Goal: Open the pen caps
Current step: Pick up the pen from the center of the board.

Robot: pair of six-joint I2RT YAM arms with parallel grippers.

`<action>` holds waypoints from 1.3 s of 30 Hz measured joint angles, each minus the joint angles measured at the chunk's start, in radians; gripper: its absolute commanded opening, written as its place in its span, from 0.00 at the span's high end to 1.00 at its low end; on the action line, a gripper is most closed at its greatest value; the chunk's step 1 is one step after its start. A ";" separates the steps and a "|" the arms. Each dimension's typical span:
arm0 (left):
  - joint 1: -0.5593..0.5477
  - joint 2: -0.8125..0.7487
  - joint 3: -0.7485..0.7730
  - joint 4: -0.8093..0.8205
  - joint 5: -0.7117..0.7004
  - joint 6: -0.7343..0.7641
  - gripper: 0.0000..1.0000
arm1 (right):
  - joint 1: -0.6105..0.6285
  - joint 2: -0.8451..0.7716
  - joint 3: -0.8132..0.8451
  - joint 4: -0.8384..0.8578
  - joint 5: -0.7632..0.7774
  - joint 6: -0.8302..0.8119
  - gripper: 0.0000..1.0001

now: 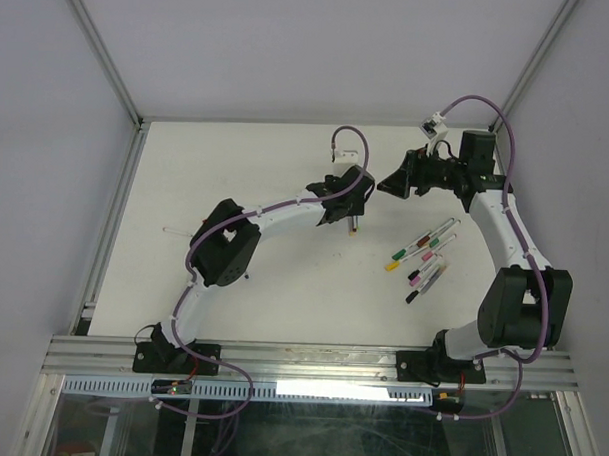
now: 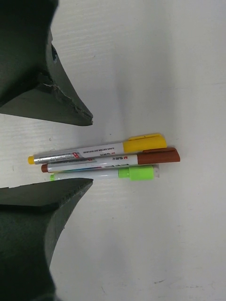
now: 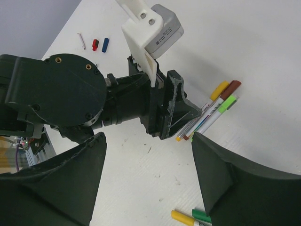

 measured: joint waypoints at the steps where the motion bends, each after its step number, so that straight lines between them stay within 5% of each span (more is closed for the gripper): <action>1: 0.000 0.004 0.004 -0.001 -0.001 0.001 0.51 | 0.000 0.000 0.000 0.000 0.000 0.000 0.24; 39: 0.000 0.080 0.018 -0.052 -0.036 0.026 0.74 | -0.001 0.000 -0.001 0.006 0.000 0.010 0.23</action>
